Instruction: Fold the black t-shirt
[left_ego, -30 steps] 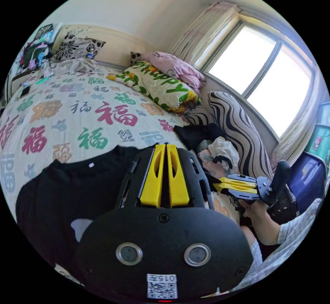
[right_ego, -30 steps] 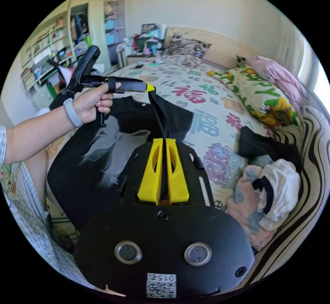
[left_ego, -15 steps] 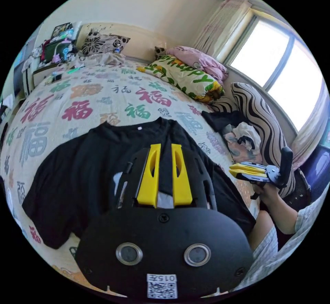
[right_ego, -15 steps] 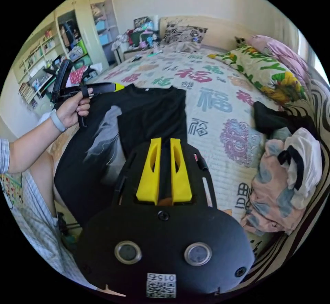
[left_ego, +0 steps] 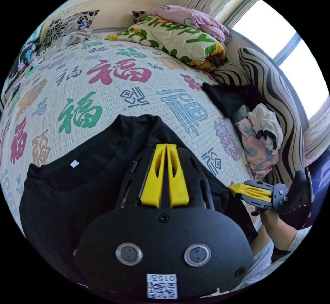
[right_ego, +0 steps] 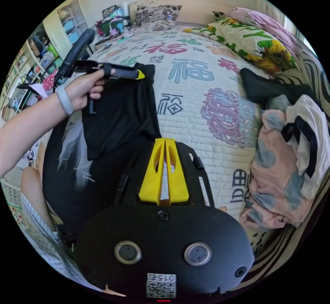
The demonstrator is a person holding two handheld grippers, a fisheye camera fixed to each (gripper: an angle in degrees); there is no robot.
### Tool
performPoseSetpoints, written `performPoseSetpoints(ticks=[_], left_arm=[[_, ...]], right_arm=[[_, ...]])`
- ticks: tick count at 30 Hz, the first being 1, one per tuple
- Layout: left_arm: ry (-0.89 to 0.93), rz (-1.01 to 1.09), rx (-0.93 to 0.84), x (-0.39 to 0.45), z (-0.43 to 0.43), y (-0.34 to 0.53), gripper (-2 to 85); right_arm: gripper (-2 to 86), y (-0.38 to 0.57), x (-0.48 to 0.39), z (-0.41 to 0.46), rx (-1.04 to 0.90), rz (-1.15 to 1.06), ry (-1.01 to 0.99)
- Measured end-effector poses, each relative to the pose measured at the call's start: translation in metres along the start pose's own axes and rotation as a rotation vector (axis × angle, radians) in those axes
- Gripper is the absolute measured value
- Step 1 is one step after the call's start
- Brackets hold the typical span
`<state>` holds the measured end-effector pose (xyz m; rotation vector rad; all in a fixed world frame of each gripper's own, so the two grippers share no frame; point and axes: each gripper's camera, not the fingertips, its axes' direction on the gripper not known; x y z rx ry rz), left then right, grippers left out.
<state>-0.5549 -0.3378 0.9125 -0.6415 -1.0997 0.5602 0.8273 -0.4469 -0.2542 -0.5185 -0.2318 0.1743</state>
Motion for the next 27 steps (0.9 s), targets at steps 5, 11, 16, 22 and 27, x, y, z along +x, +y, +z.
performPoseSetpoints(ticks=[5, 11, 16, 22, 27], left_arm=[[0.091, -0.037, 0.104, -0.014, -0.079, 0.042, 0.2], [0.012, -0.036, 0.006, -0.027, -0.124, 0.123, 0.0], [0.072, -0.109, 0.004, -0.051, -0.149, 0.151, 0.0], [0.038, -0.027, 0.129, -0.050, -0.208, 0.115, 5.3], [0.036, -0.010, 0.093, -0.051, -0.202, 0.041, 5.9]], right_arm=[[-0.6, -0.001, -0.002, -0.025, 0.103, 0.007, -0.127], [-0.6, -0.019, -0.077, 0.006, 0.009, -0.199, -0.214], [-0.5, -0.008, -0.095, 0.037, -0.062, -0.197, -0.235], [3.2, -0.020, -0.049, 0.011, 0.099, -0.071, -0.129], [5.7, -0.048, -0.010, 0.035, 0.059, 0.045, -0.068]])
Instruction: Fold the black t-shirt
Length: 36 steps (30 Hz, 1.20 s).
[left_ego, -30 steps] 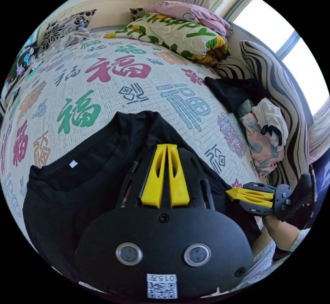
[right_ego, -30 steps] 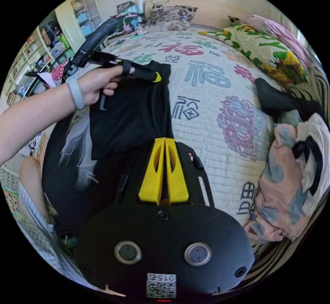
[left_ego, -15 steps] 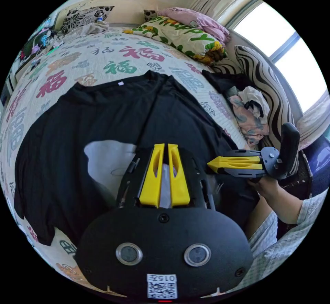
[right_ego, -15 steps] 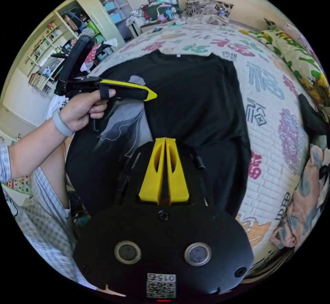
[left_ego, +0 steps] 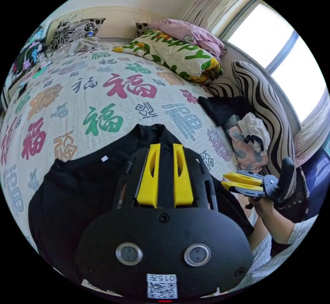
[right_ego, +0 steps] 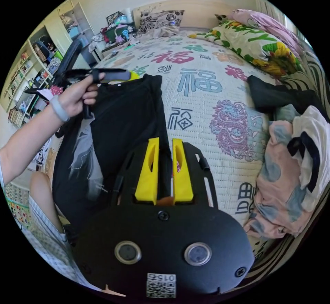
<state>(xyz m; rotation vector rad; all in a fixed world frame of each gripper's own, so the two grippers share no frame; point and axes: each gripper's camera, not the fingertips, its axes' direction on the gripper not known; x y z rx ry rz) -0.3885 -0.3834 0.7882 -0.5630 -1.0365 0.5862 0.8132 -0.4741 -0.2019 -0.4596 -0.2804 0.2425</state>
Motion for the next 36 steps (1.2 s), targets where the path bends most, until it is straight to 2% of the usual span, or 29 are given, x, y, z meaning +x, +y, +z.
performPoseSetpoints(ticks=[3, 5, 12, 16, 18, 20, 24, 26, 29, 32, 34, 36], left_arm=[[-0.048, 0.018, -0.110, 0.003, 0.025, -0.027, 2.8], [-0.131, 0.036, -0.206, 0.002, 0.035, -0.036, 1.0], [-0.055, -0.016, -0.082, -0.020, -0.031, -0.022, 3.2], [0.033, -0.022, 0.117, -0.041, -0.148, 0.037, 6.3], [0.030, -0.088, 0.200, -0.061, -0.213, 0.082, 6.8], [-0.028, -0.264, 0.305, -0.100, -0.296, 0.160, 7.3], [-0.252, -0.599, 0.349, -0.160, -0.388, 0.280, 8.7], [-0.248, -0.769, 0.379, -0.192, -0.423, 0.337, 9.3], [-0.181, -0.828, 0.396, -0.215, -0.438, 0.357, 9.7], [-0.204, -0.751, 0.309, -0.228, -0.442, 0.337, 10.6], [-0.184, -0.734, 0.226, -0.235, -0.438, 0.329, 10.2], [-0.179, -0.755, 0.238, -0.236, -0.441, 0.335, 7.2]], right_arm=[[0.2, -0.009, -0.003, 0.026, -0.069, -0.033, -0.013], [-0.5, -0.010, -0.005, 0.040, -0.113, -0.055, 0.006], [-0.5, -0.011, 0.005, 0.052, -0.088, 0.014, -0.059], [0.2, -0.012, -0.007, 0.029, -0.006, 0.019, -0.010], [0.3, -0.015, -0.021, 0.019, 0.010, -0.009, -0.046], [0.4, -0.021, -0.043, 0.016, 0.009, -0.059, -0.077], [0.8, -0.049, -0.117, 0.028, -0.003, -0.201, -0.170], [1.3, -0.068, -0.158, 0.040, -0.005, -0.269, -0.218], [3.3, -0.106, -0.240, 0.069, -0.044, -0.409, -0.303], [7.6, -0.146, -0.328, 0.110, -0.136, -0.519, -0.380], [9.9, -0.174, -0.389, 0.159, -0.306, -0.530, -0.443], [9.9, -0.189, -0.423, 0.196, -0.416, -0.516, -0.464]])
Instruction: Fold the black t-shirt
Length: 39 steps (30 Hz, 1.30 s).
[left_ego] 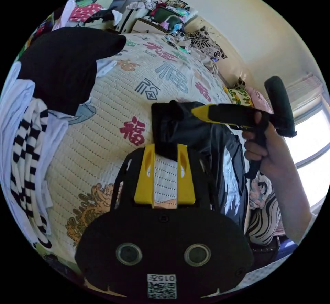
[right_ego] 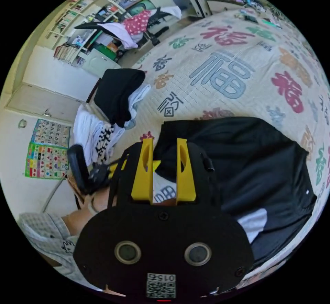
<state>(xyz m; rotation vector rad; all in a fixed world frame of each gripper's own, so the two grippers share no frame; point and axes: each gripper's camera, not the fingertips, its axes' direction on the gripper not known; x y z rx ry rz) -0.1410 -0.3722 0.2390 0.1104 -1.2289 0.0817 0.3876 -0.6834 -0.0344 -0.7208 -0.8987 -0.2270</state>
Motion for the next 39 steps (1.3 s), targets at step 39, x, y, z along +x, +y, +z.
performPoseSetpoints(ticks=[39], left_arm=[[0.341, 0.620, -0.292, 0.174, -0.023, 0.124, 4.7]], right_arm=[[4.8, 0.216, 0.176, -0.144, 0.243, 0.494, 0.134]])
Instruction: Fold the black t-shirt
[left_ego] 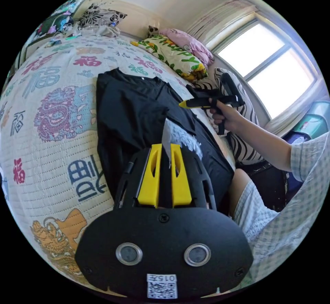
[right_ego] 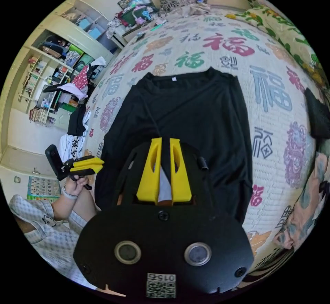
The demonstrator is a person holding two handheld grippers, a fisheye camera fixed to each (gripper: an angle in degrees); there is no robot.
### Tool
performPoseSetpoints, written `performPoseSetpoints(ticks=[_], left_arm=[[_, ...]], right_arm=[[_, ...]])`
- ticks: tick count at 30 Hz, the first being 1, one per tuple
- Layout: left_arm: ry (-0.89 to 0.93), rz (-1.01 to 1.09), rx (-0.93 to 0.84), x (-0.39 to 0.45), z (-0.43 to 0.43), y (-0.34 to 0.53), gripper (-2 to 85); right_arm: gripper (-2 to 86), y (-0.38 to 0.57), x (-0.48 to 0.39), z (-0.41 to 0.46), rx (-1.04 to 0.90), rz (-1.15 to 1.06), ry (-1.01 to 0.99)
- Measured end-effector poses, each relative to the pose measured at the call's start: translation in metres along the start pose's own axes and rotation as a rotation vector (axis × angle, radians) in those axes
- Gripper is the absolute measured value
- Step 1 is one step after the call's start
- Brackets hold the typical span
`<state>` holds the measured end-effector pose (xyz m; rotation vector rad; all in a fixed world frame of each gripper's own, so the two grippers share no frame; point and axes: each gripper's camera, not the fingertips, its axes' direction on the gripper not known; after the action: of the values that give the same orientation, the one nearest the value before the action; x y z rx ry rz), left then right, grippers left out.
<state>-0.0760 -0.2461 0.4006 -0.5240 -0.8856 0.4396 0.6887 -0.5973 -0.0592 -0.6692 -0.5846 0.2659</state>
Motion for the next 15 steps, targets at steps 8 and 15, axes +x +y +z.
performPoseSetpoints(ticks=[8, 15], left_arm=[[-0.252, -0.089, 0.059, -0.018, 0.008, -0.046, 3.1], [-0.311, -0.084, -0.007, -0.015, 0.045, -0.034, 1.0]], right_arm=[[1.1, -0.071, -0.061, 0.012, -0.010, -0.293, -0.074], [-0.5, -0.112, -0.069, 0.060, -0.103, -0.218, -0.096]])
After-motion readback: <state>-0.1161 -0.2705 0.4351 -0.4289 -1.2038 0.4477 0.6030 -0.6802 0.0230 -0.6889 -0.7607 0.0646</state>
